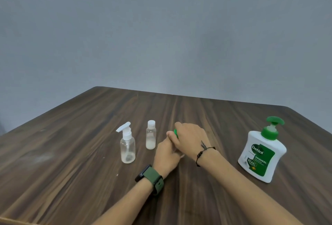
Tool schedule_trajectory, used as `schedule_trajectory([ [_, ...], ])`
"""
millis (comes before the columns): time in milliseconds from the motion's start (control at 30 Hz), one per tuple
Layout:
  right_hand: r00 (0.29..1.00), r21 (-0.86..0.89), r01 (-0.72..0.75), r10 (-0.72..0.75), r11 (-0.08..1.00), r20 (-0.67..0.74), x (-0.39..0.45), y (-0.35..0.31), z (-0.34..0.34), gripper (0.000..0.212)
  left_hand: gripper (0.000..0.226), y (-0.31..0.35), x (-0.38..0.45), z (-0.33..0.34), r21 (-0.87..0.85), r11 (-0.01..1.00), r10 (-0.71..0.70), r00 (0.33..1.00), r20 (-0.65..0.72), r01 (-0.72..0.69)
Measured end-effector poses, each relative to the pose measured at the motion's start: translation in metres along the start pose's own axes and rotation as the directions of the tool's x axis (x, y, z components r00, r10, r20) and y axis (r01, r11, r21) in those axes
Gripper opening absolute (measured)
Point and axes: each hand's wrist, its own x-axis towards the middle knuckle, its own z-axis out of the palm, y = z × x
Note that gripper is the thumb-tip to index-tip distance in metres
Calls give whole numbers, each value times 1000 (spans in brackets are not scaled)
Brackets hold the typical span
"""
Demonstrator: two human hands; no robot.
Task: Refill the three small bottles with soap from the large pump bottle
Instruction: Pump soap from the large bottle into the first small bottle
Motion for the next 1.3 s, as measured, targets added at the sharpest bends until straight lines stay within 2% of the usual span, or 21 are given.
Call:
schedule_trajectory([
  [67, 997, -3, 66, -66, 998, -40, 0, 9, 0, 26, 26, -2, 5, 0, 1, 1000, 29, 999, 35, -29],
  [133, 985, -35, 174, -173, 984, 30, 4, 22, -6, 24, 22, -6, 13, 1, 9, 997, 76, 994, 84, -77],
  [167, 969, 9, 231, -231, 973, 84, 5, 28, -9, 22, 23, -8, 16, 1, 8, 995, 100, 990, 101, -101],
  [233, 943, 242, 271, -307, 932, 128, 9, 39, -20, 31, 30, -13, 23, 2, 15, 991, 128, 985, 113, -131],
  [300, 965, 355, 239, -262, 904, 17, 15, 48, -28, 40, 23, -16, 28, 4, 23, 990, 138, 985, 105, -142],
  [367, 990, 264, 137, -141, 955, -3, 20, 52, -32, 33, 21, -18, 31, 7, 8, 989, 148, 983, 107, -149],
  [433, 985, 23, 70, -73, 997, 154, 28, 51, -32, 36, 32, -18, 31, 8, -5, 986, 169, 977, 129, -170],
  [467, 973, -44, 93, -81, 995, 216, 31, 49, -32, 34, 38, -18, 31, 8, -14, 985, 172, 975, 137, -172],
  [500, 961, -29, 134, -123, 991, 246, 32, 48, -32, 29, 38, -19, 31, 8, -25, 986, 169, 975, 141, -167],
  [567, 945, 131, 234, -257, 963, 203, 34, 49, -34, 11, 22, -23, 32, 7, -41, 987, 158, 980, 121, -154],
  [600, 943, 214, 257, -293, 942, 160, 35, 51, -36, 9, 15, -24, 32, 6, -43, 989, 149, 983, 110, -145],
  [633, 950, 301, 257, -296, 918, 94, 35, 53, -38, 17, 15, -26, 32, 7, -45, 989, 142, 984, 103, -138],
  [700, 975, 408, 219, -217, 886, -53, 34, 60, -36, 24, 18, -27, 30, 9, -56, 988, 147, 983, 106, -142],
  [733, 985, 408, 174, -157, 896, -76, 33, 64, -29, 25, 15, -28, 30, 10, -58, 987, 153, 983, 106, -147],
  [800, 998, 331, 66, -63, 941, -21, 28, 70, -3, 25, 12, -28, 29, 11, -71, 987, 154, 983, 96, -148],
  [867, 995, 249, -5, -20, 969, 96, 19, 76, 26, 31, 12, -28, 29, 11, -100, 986, 144, 986, 83, -135],
  [1067, 970, 179, -61, 16, 982, 242, -3, 83, 60, 33, 15, -28, 29, 10, -39, 989, 147, 987, 64, -145],
  [1133, 967, 188, -80, 30, 979, 254, -6, 79, 57, 43, 16, -28, 28, 11, -9, 987, 158, 984, 78, -157],
  [1200, 974, 197, -93, 48, 976, 222, -12, 75, 45, 59, 17, -28, 26, 10, 2, 981, 192, 979, 69, -193],
  [1300, 998, 178, -61, 59, 982, 18, -25, 68, 13, 66, 29, -22, 19, 12, -38, 963, 269, 962, 42, -267],
])
